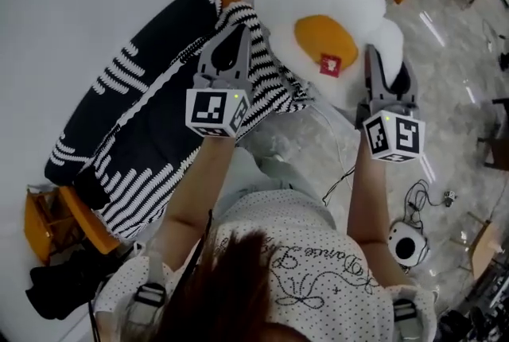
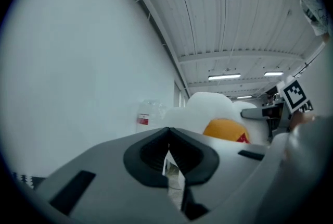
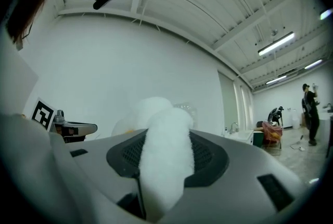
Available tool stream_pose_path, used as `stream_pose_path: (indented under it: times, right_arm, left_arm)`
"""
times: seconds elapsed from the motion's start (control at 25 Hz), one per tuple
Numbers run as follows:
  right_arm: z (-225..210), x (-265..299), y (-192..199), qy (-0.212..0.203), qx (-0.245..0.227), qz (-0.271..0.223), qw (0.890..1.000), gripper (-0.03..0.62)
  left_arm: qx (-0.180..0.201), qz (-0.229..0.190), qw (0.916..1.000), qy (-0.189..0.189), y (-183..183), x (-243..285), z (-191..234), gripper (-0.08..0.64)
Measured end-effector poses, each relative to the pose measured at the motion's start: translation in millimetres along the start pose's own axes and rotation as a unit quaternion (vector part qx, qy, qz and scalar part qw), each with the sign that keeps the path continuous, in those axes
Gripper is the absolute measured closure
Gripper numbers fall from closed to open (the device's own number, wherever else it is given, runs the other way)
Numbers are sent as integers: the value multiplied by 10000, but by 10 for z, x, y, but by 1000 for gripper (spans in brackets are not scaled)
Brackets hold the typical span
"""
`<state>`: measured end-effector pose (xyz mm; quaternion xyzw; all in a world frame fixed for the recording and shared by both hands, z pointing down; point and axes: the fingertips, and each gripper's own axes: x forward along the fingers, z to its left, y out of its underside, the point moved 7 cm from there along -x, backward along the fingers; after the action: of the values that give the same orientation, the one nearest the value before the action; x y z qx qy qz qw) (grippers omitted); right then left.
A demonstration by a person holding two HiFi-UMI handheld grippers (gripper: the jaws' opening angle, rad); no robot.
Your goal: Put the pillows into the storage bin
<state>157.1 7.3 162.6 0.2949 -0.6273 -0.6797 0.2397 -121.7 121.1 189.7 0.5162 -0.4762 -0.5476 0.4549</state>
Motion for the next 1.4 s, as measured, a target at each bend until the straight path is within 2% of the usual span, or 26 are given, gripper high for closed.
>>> stream_pose_path:
  times: [0.24, 0.4, 0.52, 0.68, 0.84, 1.04, 1.28, 1.4]
  right_arm:
    - [-656, -552, 44, 977, 182, -15, 9951, 405]
    - [-1155, -720, 142, 1468, 192, 91, 9889, 403]
    - [-1468, -860, 145, 2046, 341, 52, 9782, 403]
    - [-1807, -822, 112, 2495, 231, 27, 9681, 403]
    - [-2132, -673, 142, 2833, 193, 17, 9588, 403]
    - [-2340, -686, 178, 3326, 155, 82, 9429, 403]
    - [-2647, -851, 321, 3591, 229, 286, 9326, 403]
    - [-2906, -975, 396, 3650, 338, 261, 9300, 403]
  left_arm:
    - [146, 126, 9940, 1077, 110, 584, -769, 557]
    - [14, 107, 9886, 1504, 236, 1079, -1155, 557]
    - [-117, 112, 9798, 1992, 301, 1455, -1436, 557]
    - [-193, 127, 9686, 2474, 355, 2024, -1711, 557]
    - [-221, 89, 9593, 2814, 406, 2600, -1907, 557]
    - [-297, 164, 9429, 3313, 517, 3047, -2166, 557]
    - [-379, 439, 9333, 3543, 750, 3273, -2553, 557]
    - [-360, 493, 9316, 3584, 832, 3379, -2826, 557]
